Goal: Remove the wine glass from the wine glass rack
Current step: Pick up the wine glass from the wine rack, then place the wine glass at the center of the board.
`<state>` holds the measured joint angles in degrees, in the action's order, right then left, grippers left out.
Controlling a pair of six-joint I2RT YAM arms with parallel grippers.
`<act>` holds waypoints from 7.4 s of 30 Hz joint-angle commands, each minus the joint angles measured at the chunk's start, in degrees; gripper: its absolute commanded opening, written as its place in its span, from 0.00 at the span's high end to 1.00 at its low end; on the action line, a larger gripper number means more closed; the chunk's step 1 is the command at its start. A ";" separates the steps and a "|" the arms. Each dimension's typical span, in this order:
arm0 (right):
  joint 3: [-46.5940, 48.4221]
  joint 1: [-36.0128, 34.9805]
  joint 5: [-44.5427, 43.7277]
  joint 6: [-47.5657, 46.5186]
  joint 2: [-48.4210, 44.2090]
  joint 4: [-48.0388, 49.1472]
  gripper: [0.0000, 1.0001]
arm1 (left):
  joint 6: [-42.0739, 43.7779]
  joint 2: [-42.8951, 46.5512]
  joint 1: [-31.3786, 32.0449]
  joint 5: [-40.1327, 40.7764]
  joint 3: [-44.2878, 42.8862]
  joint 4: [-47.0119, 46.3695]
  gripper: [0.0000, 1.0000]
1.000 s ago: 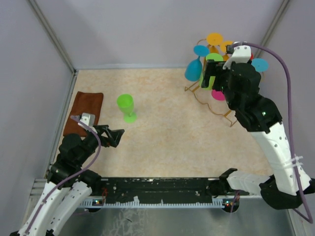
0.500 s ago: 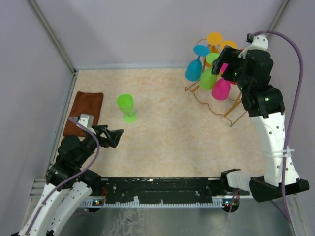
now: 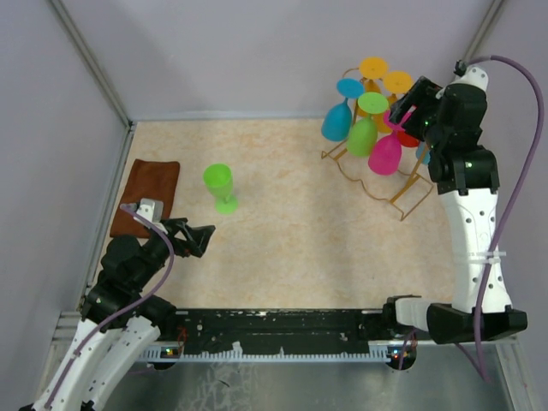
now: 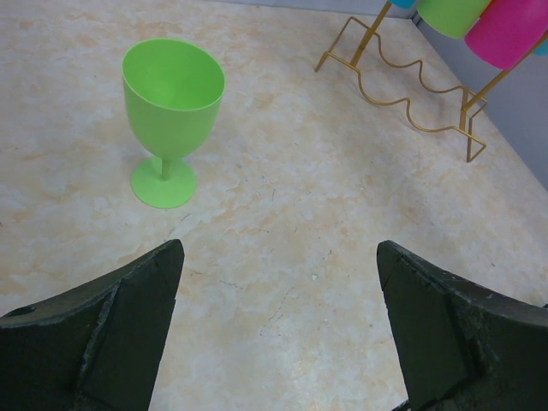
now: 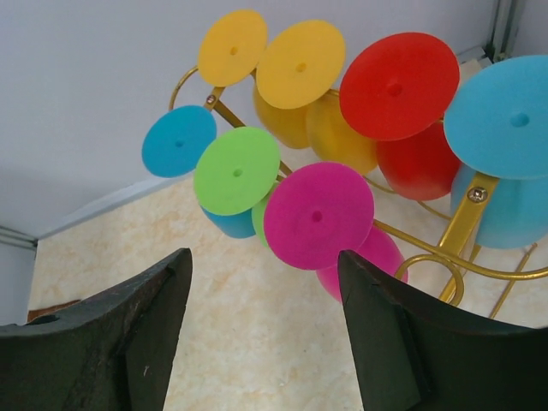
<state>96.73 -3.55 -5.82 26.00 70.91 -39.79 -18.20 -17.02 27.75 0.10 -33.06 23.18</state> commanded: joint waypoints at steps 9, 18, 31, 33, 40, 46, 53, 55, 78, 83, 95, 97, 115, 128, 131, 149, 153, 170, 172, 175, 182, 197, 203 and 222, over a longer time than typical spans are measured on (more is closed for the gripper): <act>-4.83 7.85 4.85 1.04 0.23 4.38 0.39 | 0.01 0.86 -0.13 0.65 0.45 -1.46 0.01; -5.86 12.61 15.86 3.26 4.52 9.09 0.53 | 0.04 0.76 -0.50 0.85 0.71 -1.66 0.01; -6.28 12.74 16.83 4.15 7.31 10.10 0.61 | 0.10 0.66 -0.61 1.14 0.78 -1.64 0.01; -6.34 12.78 17.08 4.39 7.31 10.25 0.65 | 0.14 0.52 -0.68 1.05 0.80 -1.65 0.01; -7.18 13.25 18.52 5.87 6.35 11.01 0.66 | 0.14 0.23 -0.76 0.87 0.80 -1.65 0.01; -11.13 14.39 21.42 9.50 4.63 14.26 0.69 | 0.14 0.08 -0.79 0.87 0.80 -1.65 0.01; -15.44 16.28 24.26 14.80 2.78 18.94 0.82 | 0.14 -0.18 -0.93 0.78 0.80 -1.65 0.01; -16.00 16.91 26.08 16.06 2.50 20.24 0.85 | 0.23 -0.18 -0.89 0.78 0.76 -1.61 0.01; -16.31 18.15 30.73 17.77 1.73 21.34 0.92 | 0.09 -0.34 -0.99 0.89 0.81 -1.47 0.01; -16.32 18.14 30.94 18.10 1.05 21.68 0.95 | 0.11 -0.41 -1.02 0.88 0.80 -1.51 0.01; -17.28 18.36 33.33 21.25 0.05 24.15 1.00 | 0.17 -0.70 -1.00 0.87 0.80 -1.47 0.01; -17.84 18.37 34.54 22.71 -0.30 25.98 1.00 | 0.09 -0.72 -1.05 0.87 0.80 -1.48 0.01; -17.97 18.41 39.88 25.41 -0.16 29.04 1.00 | 0.16 -0.65 -1.07 0.79 0.71 -1.38 0.01; -18.44 18.40 42.39 22.12 -0.59 26.87 1.00 | 0.02 -0.42 -1.06 0.87 0.69 -1.29 0.01; -18.83 18.35 42.32 21.91 -0.89 26.89 1.00 | 0.08 -0.44 -1.11 0.87 0.68 -1.29 0.01; -20.32 18.47 38.65 20.84 -1.04 27.23 1.00 | 0.05 -0.38 -1.04 1.09 0.64 -1.21 0.01; -20.35 18.50 42.56 21.34 -1.40 29.00 1.00 | 0.05 -0.36 -1.12 1.05 0.65 -1.22 0.01; -32.52 11.35 59.10 18.70 -17.17 40.87 1.00 | -0.08 1.52 -1.14 1.93 0.62 -1.12 0.01; -34.89 7.16 59.32 16.14 -19.17 40.20 1.00 | -0.19 1.63 -1.19 2.26 0.62 -0.97 0.01; -37.60 2.84 59.74 12.41 -21.71 38.42 1.00 | -0.29 1.79 -1.20 2.16 0.46 -0.86 0.01; -51.16 -5.40 58.20 14.30 -31.44 45.74 1.00 | -0.67 3.56 -1.20 2.28 0.27 -0.59 0.01; -70.80 -22.23 48.89 13.00 -31.96 62.64 1.00 | -20.83 -9.81 -1.03 -38.65 4.06 -33.50 0.15; -74.01 -23.92 48.02 16.39 -29.64 71.19 1.00 | -21.34 -21.06 9.12 -32.93 0.22 -37.78 0.20; -73.02 -24.51 51.92 20.97 -27.21 78.92 1.00 | -18.74 -35.58 25.69 -17.39 -0.25 -45.63 0.40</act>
<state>21.87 -27.27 44.86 45.23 44.05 32.40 -38.06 -51.18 52.42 -18.37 -31.07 -19.40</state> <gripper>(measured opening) 0.010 0.622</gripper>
